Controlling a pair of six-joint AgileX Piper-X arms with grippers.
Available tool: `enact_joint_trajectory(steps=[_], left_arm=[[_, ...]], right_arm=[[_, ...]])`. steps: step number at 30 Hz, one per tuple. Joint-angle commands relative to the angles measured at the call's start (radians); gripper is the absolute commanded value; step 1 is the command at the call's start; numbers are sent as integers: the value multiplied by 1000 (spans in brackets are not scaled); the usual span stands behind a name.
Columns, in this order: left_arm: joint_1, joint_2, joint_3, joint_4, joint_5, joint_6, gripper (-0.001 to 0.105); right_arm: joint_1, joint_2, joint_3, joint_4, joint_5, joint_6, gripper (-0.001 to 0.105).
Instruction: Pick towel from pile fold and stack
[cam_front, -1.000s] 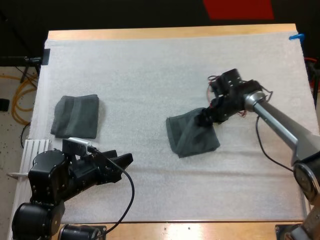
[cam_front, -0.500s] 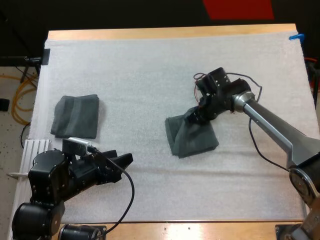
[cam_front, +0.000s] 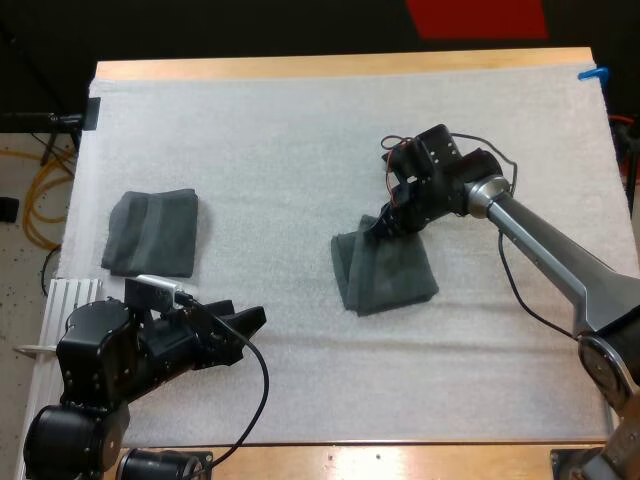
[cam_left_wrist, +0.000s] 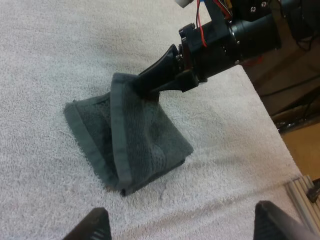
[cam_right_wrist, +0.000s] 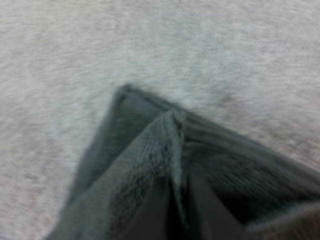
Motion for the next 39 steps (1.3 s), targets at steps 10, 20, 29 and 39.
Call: enact_joint_trajectory(steps=[10, 20, 29, 39], left_arm=[[0, -3, -2, -6, 6, 7, 58], [0, -3, -2, -6, 15, 7, 58], [0, -3, -2, -6, 22, 7, 58], [0, -3, -2, -6, 22, 7, 58]], right_arm=[[0, -10, -11, -61, -141, -27, 0], [0, -10, -11, -61, -165, -25, 29], [3, -35, -17, -79, -199, 10, 66], [3, -259, -19, -48, -184, 42, 65]])
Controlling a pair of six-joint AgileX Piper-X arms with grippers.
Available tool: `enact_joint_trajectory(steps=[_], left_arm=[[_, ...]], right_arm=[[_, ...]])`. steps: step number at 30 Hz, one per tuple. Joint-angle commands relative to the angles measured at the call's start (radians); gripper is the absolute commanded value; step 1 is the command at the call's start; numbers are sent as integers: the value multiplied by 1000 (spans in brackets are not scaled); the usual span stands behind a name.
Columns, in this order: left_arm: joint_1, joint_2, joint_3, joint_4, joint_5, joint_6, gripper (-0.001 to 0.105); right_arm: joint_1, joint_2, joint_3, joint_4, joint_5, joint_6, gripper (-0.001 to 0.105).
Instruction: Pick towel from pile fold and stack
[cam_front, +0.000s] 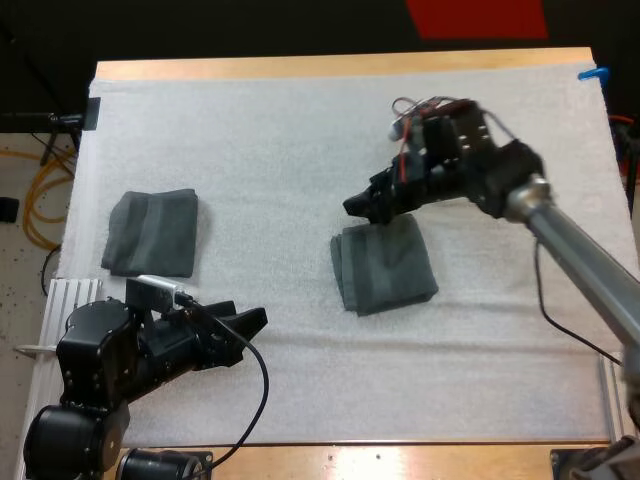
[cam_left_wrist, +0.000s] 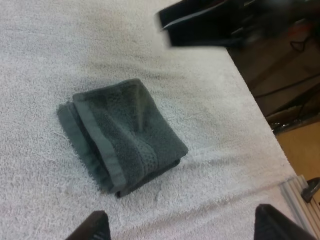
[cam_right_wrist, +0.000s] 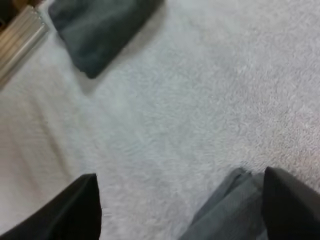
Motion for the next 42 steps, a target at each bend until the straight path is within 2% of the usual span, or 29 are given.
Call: enact_joint_trajectory(steps=[1, 3, 10, 18, 22, 24, 26, 35, 37, 42], left_arm=[[0, -3, -2, -6, 6, 7, 58], [0, -3, -2, -6, 6, 7, 58], [0, -3, -2, -6, 6, 7, 58], [0, -3, -2, -6, 6, 7, 58], [0, -3, -2, -6, 6, 7, 61], [0, 3, -2, -6, -14, 7, 71], [0, 17, -2, -9, -40, 7, 76], [-3, 214, -2, -114, -47, 2, 76], [-11, 286, -2, -147, -47, -2, 76], [-76, 421, -2, -248, -51, -5, 76]], right_arm=[[3, -46, -13, 27, -1, 15, 65], [3, -118, -13, 88, 21, 42, 65], [3, -295, -13, 296, 69, 43, 65], [3, -504, -13, 491, 233, 121, 65], [3, -565, -13, 505, 315, 154, 65], [1, -591, -13, 505, 317, 154, 65], [1, -600, -13, 505, 329, 154, 65], [1, -594, -4, 498, 331, 186, 65], [1, -594, -2, 498, 331, 231, 65], [1, -592, 64, 474, 331, 280, 65]])
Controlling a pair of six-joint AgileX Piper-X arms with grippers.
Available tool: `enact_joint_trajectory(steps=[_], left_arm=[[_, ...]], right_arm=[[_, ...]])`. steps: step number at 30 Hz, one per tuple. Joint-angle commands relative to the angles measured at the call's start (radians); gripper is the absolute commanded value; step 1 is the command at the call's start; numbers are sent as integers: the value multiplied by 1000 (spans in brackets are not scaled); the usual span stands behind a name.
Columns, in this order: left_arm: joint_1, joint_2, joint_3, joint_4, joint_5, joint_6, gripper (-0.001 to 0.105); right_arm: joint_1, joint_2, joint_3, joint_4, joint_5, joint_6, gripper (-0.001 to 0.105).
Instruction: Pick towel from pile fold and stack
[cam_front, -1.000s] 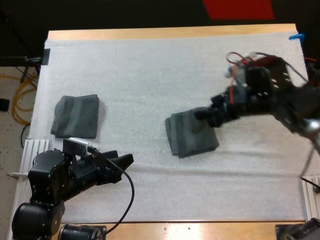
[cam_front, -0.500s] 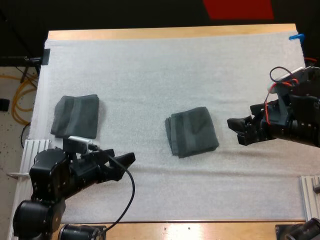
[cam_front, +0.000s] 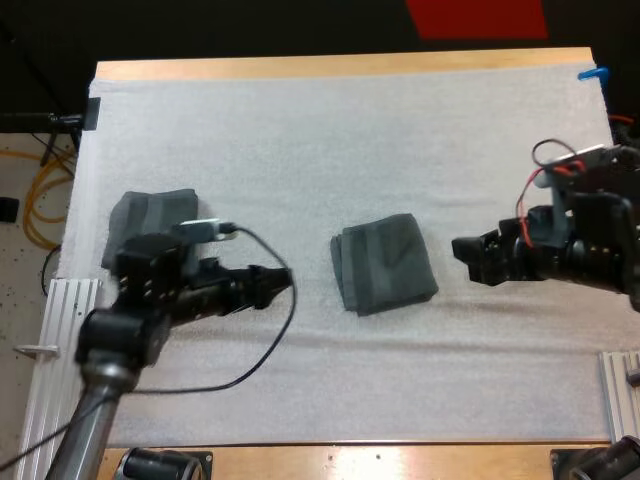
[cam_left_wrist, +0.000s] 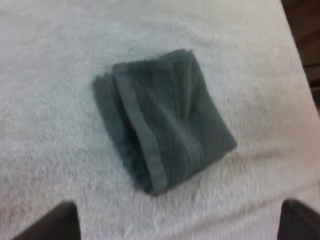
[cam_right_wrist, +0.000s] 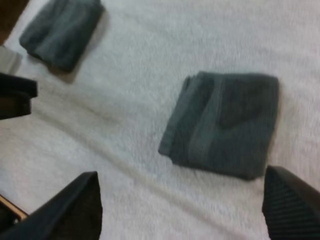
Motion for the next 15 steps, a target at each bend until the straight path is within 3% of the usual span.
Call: enact_joint_trajectory(steps=[1, 9, 13, 15], left_arm=[[-18, 19, -2, -39, -10, -5, 76], [-114, 235, -2, -203, -112, -75, 76], [-114, 342, -2, -271, -104, -113, 76], [-114, 414, -2, -319, -41, -150, 76]], right_arm=[[1, 1, 21, -16, -1, 12, 65], [1, 1, 169, -106, -1, 58, 65], [1, 1, 180, -112, -1, 57, 65], [1, 1, 180, -112, -1, 56, 65]])
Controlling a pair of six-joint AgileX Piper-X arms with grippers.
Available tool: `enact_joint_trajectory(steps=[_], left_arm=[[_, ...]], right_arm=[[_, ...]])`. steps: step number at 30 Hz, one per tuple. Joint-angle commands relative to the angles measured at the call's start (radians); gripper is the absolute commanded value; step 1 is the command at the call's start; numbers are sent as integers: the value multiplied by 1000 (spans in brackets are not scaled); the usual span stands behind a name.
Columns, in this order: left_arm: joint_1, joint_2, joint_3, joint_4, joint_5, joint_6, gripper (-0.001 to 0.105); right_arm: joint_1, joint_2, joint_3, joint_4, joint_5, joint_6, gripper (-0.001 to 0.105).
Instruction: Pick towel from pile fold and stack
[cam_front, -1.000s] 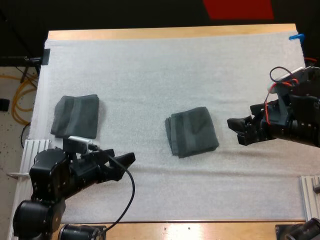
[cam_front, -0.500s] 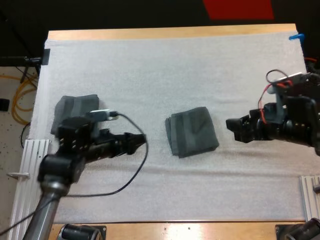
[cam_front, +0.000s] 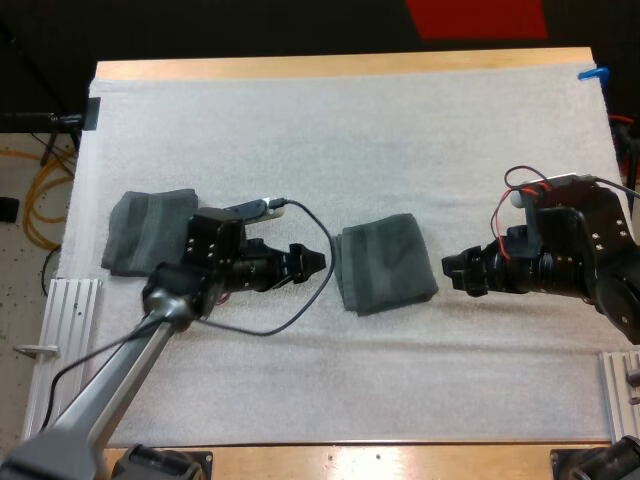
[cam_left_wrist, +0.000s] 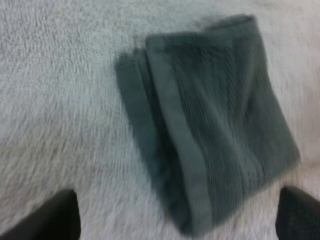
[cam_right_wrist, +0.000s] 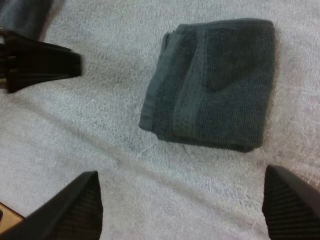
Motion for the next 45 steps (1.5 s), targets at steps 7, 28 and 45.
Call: enact_joint_trajectory(steps=[7, 28, 45], left_arm=[[-25, 190, -2, -108, 79, -108, 76], [-249, 399, -156, -144, 29, -248, 76], [-273, 432, -228, -113, 25, -203, 0]], right_arm=[[1, 0, -2, -13, -1, -2, 65], [1, 0, -2, -13, -3, -8, 65], [1, 0, -2, -10, -5, -11, 65]])
